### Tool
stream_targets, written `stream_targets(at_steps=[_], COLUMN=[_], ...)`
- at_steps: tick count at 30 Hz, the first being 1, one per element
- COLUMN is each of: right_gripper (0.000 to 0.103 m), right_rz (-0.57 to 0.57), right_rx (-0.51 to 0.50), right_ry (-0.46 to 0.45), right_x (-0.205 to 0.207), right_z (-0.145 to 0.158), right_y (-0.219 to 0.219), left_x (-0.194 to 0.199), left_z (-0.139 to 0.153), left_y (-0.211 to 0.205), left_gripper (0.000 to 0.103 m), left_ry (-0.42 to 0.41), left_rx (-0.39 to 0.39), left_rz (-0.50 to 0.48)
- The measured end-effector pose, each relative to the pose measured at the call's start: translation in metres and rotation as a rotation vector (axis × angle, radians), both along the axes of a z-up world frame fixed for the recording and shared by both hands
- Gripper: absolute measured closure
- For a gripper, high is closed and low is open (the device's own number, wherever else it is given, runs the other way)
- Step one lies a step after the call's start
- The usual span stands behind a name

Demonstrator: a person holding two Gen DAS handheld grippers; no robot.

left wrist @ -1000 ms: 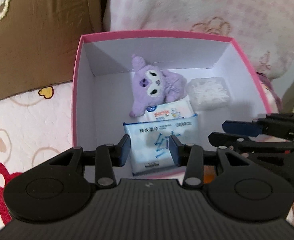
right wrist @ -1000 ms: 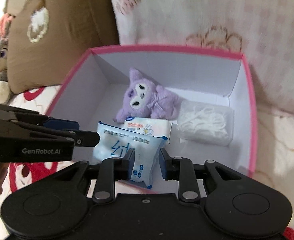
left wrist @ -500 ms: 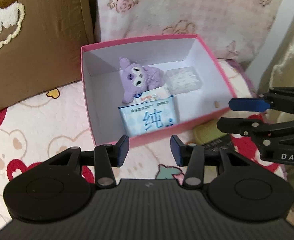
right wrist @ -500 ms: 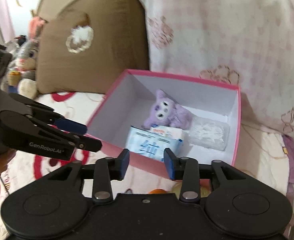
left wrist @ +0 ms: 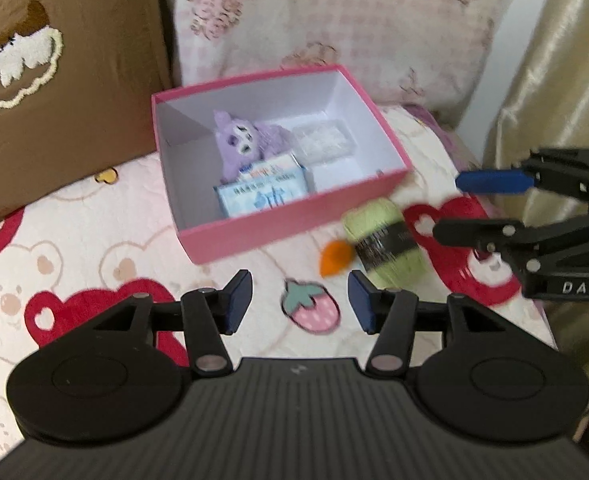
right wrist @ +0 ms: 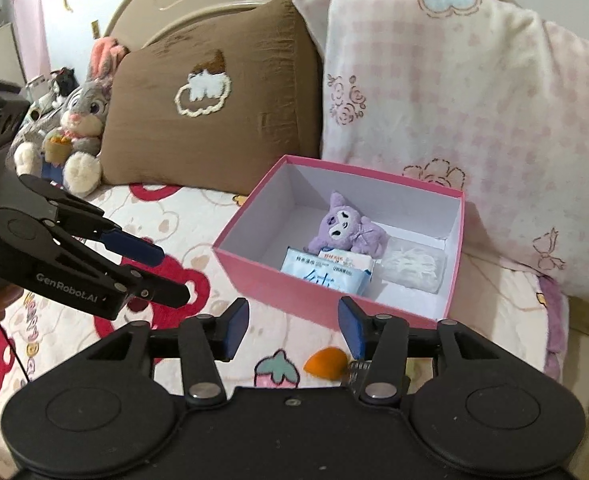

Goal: Organize objects
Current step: 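Lift the left gripper out of the box and back away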

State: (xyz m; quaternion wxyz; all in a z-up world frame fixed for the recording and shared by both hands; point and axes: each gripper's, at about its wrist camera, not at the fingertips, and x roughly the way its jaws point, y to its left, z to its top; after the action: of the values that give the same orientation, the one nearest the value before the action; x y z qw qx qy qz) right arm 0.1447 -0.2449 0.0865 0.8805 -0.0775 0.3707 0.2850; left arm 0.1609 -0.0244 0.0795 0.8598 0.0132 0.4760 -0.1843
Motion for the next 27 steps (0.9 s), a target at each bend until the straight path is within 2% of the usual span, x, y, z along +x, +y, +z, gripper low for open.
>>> stream_targets(at_steps=[7,9,10,12,15,20,27], right_gripper=[0.036,0.026,0.024,0.023,0.022,0.02,0.017], right_rz=[0.014,0.012,0.009,0.01,0.035,0.054,0.034], right_rx=[-0.026,-0.035,-0.037,-0.04,-0.058,-0.078,-0.054], right_ry=[-0.025,-0.03,-0.031,-0.026,-0.008,-0.006,0.025], right_x=[-0.036,-0.044,-0.048,-0.056,-0.066,-0.082,-0.093], right_z=[0.008,0.009,0.009,0.009,0.006,-0.003,-0.019], right_y=[-0.006,-0.008,-0.009,-0.012,-0.012,-0.017,-0.031], left_x=[-0.034,-0.044,-0.048,-0.058,-0.069,-0.084,-0.09], left_z=[0.003,0.006,0.007,0.007,0.001,-0.018,-0.032], left_y=[-0.004,-0.006,-0.007,-0.011,-0.019,-0.027,-0.035], left_gripper=[0.046,0.043,0.041,0.039,0.029,0.029,0.025], left_ry=[0.031,0.029,0.029,0.03,0.039,0.086,0.062], left_rx=[0.068,0.072,0.072,0.068,0.033,-0.048,-0.021], left_rz=[-0.038,-0.045,-0.049,-0.064,-0.102,-0.1,-0.1])
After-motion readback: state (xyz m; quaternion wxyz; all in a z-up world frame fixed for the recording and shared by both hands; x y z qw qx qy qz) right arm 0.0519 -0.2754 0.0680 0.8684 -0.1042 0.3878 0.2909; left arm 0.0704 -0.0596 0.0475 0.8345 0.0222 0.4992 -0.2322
